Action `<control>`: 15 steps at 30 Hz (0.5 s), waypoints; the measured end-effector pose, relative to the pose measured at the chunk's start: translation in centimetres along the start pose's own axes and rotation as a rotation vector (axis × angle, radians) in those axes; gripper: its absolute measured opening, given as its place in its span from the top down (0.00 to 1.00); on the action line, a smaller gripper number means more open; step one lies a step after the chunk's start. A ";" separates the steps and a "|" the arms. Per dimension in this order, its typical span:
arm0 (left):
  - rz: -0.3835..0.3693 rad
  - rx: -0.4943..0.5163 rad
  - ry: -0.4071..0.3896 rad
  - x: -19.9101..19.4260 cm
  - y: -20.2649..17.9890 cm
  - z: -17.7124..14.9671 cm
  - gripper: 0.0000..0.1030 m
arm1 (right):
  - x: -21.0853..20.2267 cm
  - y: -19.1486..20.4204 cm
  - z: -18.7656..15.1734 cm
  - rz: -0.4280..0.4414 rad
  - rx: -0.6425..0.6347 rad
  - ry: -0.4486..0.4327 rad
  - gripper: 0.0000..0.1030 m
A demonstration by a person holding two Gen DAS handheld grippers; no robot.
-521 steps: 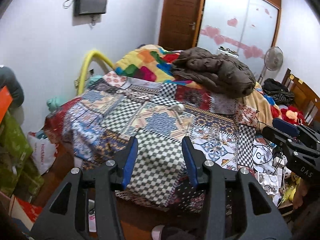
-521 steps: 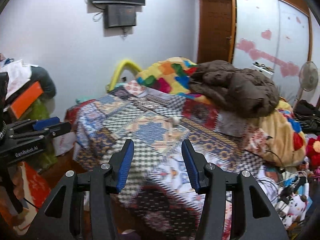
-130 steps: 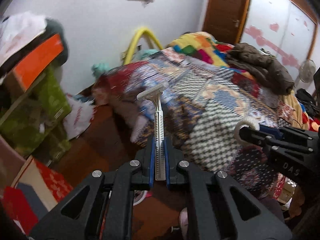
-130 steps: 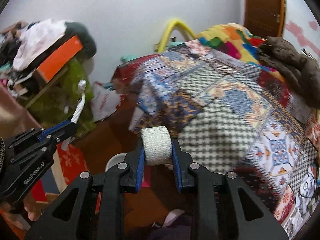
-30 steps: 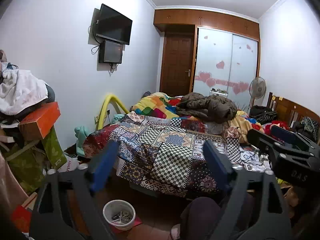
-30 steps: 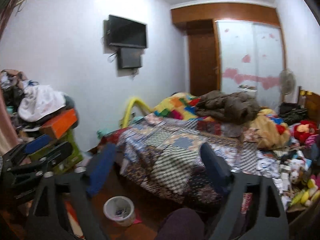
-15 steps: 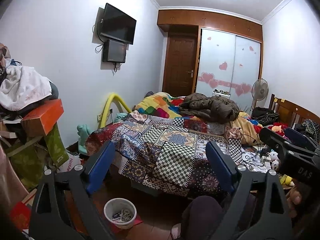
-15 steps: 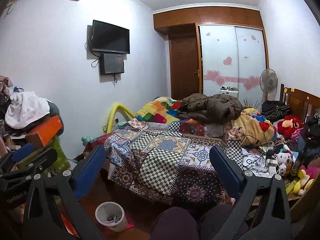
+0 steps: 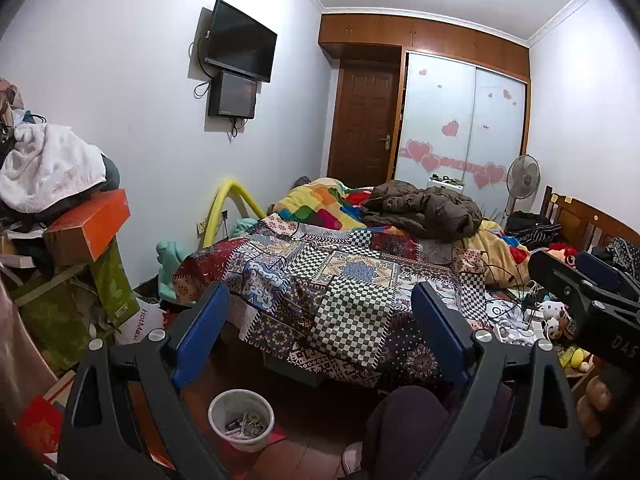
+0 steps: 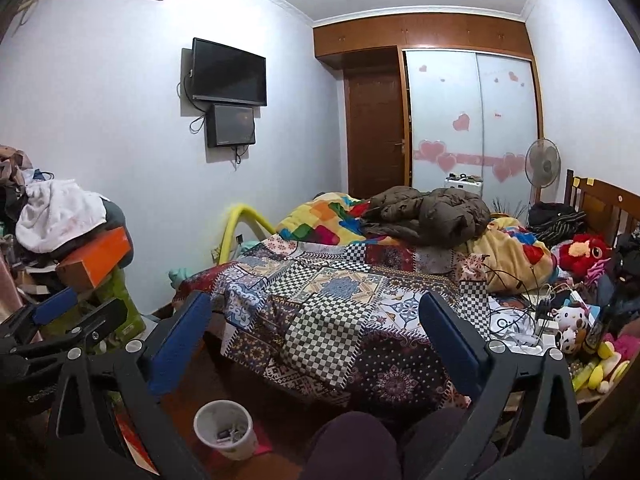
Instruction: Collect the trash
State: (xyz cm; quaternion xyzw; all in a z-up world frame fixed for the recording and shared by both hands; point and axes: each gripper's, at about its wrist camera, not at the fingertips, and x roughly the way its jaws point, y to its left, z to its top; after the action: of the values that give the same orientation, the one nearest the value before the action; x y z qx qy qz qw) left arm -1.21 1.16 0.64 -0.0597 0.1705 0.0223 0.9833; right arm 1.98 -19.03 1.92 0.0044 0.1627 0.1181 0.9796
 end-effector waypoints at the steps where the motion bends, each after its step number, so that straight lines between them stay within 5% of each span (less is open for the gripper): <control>1: 0.001 0.000 0.000 0.0 0.0 0.0 0.11 | 0.0 0.0 -0.1 0.000 -0.001 0.000 0.00; 15: 0.002 -0.003 0.001 -0.2 0.2 -0.3 0.10 | 0.0 0.6 -0.2 0.002 -0.011 0.011 0.00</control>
State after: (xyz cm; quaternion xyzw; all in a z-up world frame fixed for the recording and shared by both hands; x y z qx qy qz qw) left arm -1.46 1.34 0.42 -0.0609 0.1710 0.0234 0.9831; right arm 1.83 -18.48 1.74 -0.0013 0.1676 0.1202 0.9785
